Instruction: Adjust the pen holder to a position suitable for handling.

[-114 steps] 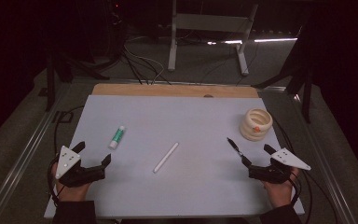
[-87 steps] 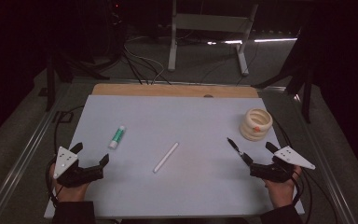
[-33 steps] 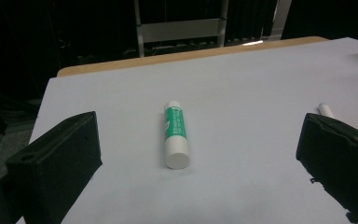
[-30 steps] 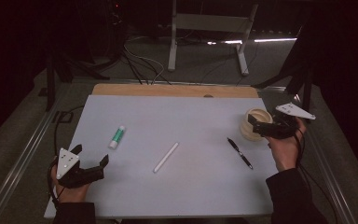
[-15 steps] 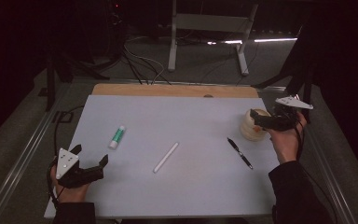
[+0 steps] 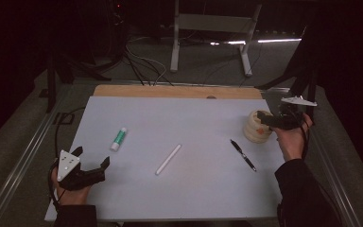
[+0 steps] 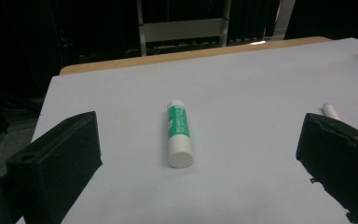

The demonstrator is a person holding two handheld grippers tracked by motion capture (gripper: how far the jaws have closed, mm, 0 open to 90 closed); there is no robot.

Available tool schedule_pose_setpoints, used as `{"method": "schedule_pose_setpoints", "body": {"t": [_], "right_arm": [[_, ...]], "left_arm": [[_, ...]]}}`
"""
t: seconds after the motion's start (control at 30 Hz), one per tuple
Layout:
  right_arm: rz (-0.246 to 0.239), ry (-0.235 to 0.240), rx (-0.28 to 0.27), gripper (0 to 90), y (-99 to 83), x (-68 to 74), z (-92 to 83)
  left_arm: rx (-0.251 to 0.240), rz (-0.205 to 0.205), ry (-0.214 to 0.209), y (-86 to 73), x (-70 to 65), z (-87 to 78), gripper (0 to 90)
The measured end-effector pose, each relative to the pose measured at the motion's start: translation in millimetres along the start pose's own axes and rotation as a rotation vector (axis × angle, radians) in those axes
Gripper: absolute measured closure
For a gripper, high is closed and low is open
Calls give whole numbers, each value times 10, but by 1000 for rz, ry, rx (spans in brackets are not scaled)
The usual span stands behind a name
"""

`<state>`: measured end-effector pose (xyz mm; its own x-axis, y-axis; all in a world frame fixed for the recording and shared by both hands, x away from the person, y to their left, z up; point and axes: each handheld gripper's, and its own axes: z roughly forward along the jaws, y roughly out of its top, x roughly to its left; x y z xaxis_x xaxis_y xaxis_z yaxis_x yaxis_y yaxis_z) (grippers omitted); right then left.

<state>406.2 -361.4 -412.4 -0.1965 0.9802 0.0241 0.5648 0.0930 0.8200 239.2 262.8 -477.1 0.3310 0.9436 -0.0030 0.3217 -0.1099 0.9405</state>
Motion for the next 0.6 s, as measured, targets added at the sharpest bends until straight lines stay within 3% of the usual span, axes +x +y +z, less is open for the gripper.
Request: {"method": "schedule_pose_setpoints", "body": {"t": [0.33,0.6], "right_arm": [[53,-43,94,40,-34,-107,133],[88,-86,163,217,-50,-173,210]], "left_arm": [[2,-3,0,-4,5,3,3],[2,-6,8,-6,2,8,3]]}}
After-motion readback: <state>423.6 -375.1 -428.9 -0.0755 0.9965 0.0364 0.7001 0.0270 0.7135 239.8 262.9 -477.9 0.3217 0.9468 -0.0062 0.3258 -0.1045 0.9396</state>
